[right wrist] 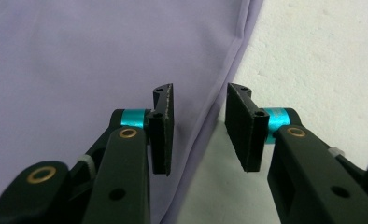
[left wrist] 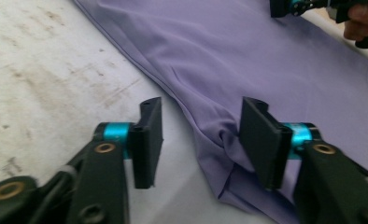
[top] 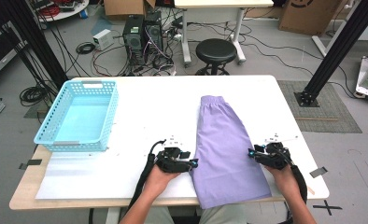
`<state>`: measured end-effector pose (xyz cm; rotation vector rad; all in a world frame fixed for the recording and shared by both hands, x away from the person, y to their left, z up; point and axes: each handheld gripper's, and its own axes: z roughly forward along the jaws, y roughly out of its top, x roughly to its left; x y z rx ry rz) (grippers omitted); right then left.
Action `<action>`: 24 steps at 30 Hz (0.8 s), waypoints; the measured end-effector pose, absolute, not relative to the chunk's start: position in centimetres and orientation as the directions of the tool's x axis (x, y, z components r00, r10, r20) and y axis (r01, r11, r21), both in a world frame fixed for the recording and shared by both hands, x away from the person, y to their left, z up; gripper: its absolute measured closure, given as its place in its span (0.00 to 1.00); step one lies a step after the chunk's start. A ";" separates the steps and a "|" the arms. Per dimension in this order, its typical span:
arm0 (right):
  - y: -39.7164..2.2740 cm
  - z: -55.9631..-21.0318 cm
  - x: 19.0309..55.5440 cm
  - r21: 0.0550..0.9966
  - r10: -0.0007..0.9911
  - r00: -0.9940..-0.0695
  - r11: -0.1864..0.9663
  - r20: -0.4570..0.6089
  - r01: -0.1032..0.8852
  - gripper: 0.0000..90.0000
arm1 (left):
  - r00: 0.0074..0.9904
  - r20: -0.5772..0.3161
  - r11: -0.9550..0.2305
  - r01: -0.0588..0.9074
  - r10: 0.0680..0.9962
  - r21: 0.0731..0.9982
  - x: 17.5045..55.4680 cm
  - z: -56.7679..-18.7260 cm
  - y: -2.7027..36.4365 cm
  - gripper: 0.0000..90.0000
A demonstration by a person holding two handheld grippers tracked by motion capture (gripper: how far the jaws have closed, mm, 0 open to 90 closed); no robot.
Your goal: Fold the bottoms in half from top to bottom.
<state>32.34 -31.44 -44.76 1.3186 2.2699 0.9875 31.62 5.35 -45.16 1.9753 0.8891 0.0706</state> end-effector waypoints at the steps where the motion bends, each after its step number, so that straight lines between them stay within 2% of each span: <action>1: -31.4 -44.8 32.3 0.710 0.856 -0.515 0.330 0.053 0.622 0.71 | 0.736 -0.284 -0.313 0.557 0.615 0.769 31.6 -45.2 5.2 0.53; 3: -31.3 -44.8 32.3 0.709 0.857 -0.512 0.331 0.049 0.622 0.71 | 0.745 -0.262 -0.333 0.545 0.614 0.769 31.5 -45.2 4.9 0.50; 5: -31.2 -44.8 32.3 0.709 0.856 -0.515 0.341 0.037 0.617 0.70 | 0.749 -0.238 -0.349 0.533 0.619 0.771 31.3 -45.2 4.8 0.53; 9: -31.0 -44.7 32.2 0.706 0.857 -0.514 0.355 0.016 0.613 0.69 | 0.757 -0.164 -0.394 0.497 0.633 0.773 30.8 -45.1 4.3 0.67; 10: -30.9 -44.7 32.2 0.705 0.858 -0.514 0.355 0.015 0.614 0.69 | 0.762 -0.154 -0.404 0.490 0.629 0.773 30.6 -45.1 4.2 0.73; 11: -30.9 -44.7 32.1 0.703 0.860 -0.510 0.355 0.013 0.616 0.73 | 0.768 -0.147 -0.411 0.482 0.624 0.774 30.5 -45.1 4.1 0.78; 13: -31.1 -44.7 32.1 0.703 0.859 -0.512 0.351 0.021 0.618 0.90 | 0.775 -0.146 -0.419 0.478 0.615 0.772 30.4 -45.1 4.1 0.89; 14: -31.1 -44.7 32.1 0.704 0.856 -0.516 0.351 0.026 0.618 0.94 | 0.774 -0.154 -0.415 0.482 0.614 0.772 30.4 -45.1 4.1 0.92; 16: -31.0 -44.7 31.9 0.702 0.857 -0.515 0.345 0.035 0.623 0.97 | 0.772 -0.172 -0.405 0.493 0.612 0.770 30.5 -45.1 4.3 0.94; 24: -30.6 -44.5 30.9 0.689 0.866 -0.497 0.325 0.060 0.648 0.98 | 0.778 -0.217 -0.398 0.514 0.590 0.760 30.7 -45.1 6.0 0.95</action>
